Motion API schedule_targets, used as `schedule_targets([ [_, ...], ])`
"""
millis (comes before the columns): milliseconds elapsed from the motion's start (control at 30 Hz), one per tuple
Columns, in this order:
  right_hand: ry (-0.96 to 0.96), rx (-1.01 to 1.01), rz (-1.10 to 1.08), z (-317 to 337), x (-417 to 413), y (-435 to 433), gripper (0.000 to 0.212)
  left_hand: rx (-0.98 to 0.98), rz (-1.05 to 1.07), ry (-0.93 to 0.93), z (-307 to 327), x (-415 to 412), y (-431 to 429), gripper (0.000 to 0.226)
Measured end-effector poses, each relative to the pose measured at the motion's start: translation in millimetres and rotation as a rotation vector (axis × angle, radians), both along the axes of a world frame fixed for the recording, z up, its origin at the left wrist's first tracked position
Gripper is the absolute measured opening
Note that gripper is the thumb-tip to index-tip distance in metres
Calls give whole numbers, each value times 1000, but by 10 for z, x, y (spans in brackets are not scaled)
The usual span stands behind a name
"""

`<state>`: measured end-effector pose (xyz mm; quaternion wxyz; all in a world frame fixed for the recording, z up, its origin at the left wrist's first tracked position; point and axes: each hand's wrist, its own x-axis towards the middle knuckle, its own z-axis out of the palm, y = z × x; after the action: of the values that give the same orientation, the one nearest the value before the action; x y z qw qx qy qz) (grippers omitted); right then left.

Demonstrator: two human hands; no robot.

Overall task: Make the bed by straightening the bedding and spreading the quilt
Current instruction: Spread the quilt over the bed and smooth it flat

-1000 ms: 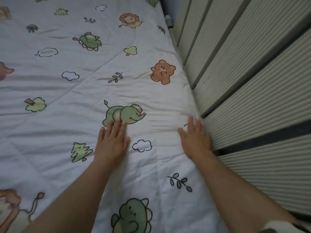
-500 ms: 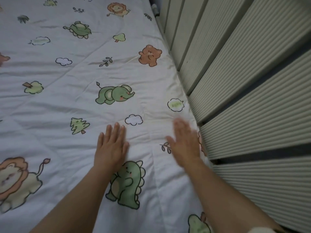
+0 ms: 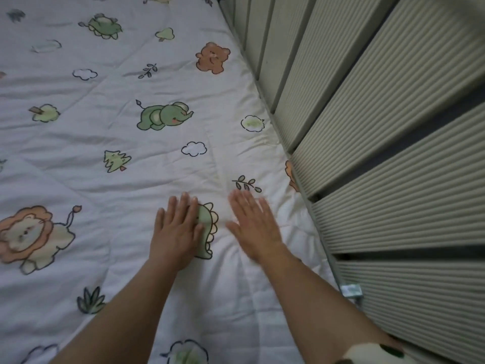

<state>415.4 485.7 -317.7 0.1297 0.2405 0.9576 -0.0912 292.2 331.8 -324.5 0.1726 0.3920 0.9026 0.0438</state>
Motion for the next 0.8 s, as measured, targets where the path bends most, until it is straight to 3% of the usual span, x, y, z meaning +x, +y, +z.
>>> schedule_targets([
  [100,-74,47,-374,-57,458,156,69,11,-18,-16,-84,98,-149,80],
  [200,-167,-42,-746,73,564,44,76,-21,-66,-28,-64,189,-252,82],
  [300,9,61,-504,206,583,-494,70,-4,-138,-47,47,379,-410,81],
  [400,112,21,-186,215,539,-1084,65,43,-215,-56,155,590,-532,78],
  [533,22,-56,-171,80,907,-1258,69,37,-319,-32,128,768,-691,78],
  [633,-45,17,-406,-48,1496,-1007,66,-23,-334,-37,45,851,-786,82],
  [767,-174,-57,-1004,12,2051,-763,70,-16,-313,-80,-17,1011,-909,81],
  [800,-163,-45,-1056,44,2084,-794,70,-14,-306,-76,-24,1038,-932,81],
])
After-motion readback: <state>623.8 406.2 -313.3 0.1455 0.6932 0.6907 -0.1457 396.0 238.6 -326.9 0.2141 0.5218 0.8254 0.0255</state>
